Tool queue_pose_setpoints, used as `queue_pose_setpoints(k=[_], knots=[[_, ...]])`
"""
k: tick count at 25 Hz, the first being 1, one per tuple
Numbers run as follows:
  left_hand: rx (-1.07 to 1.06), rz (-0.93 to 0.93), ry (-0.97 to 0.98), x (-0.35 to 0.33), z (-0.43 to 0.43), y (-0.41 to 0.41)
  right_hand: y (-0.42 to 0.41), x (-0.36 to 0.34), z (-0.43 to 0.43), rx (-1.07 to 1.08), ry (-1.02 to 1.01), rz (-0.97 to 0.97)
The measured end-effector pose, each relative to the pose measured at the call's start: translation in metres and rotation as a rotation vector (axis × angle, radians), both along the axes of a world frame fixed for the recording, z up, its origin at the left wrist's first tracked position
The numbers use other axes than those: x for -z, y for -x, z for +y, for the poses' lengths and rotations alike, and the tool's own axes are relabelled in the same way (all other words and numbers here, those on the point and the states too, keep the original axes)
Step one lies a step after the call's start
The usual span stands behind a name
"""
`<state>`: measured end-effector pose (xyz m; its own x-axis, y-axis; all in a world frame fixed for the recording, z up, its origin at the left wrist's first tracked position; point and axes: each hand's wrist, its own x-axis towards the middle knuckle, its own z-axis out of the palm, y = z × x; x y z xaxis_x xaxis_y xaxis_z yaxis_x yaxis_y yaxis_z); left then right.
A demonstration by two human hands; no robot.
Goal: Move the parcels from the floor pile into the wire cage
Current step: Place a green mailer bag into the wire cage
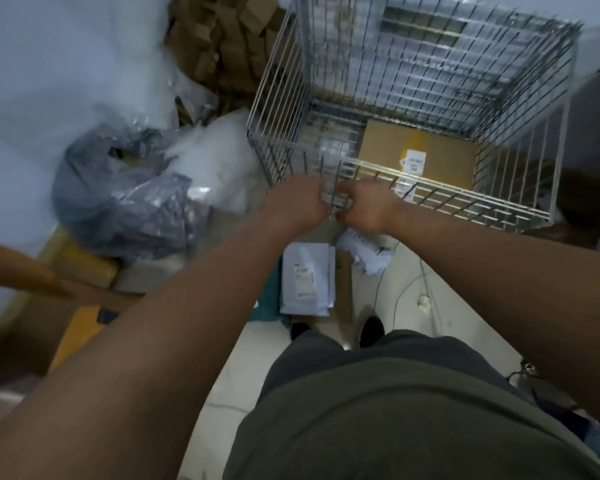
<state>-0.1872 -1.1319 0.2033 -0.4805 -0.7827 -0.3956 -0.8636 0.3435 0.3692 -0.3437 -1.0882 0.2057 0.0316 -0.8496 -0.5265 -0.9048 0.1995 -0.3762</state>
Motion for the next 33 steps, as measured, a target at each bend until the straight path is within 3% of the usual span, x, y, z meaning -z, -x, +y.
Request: queue_pose_setpoints(k=[9,17,27,33], knots=[[-0.342,-0.164,-0.054,0.043,0.067,-0.056,-0.023,0.051,0.028,-0.169,-0.100,-0.091],[-0.500,-0.234,-0.085,0.083,0.100,-0.159,-0.106,0.108,0.036,-0.230,-0.200,-0.150],[-0.292,-0.285,-0.118,0.179,0.065,-0.263,-0.214,0.203,0.034,0.056,-0.278,-0.181],[-0.224,-0.300,-0.127,0.262,0.047,-0.281,-0.232,0.291,0.013,0.048,-0.271,-0.182]])
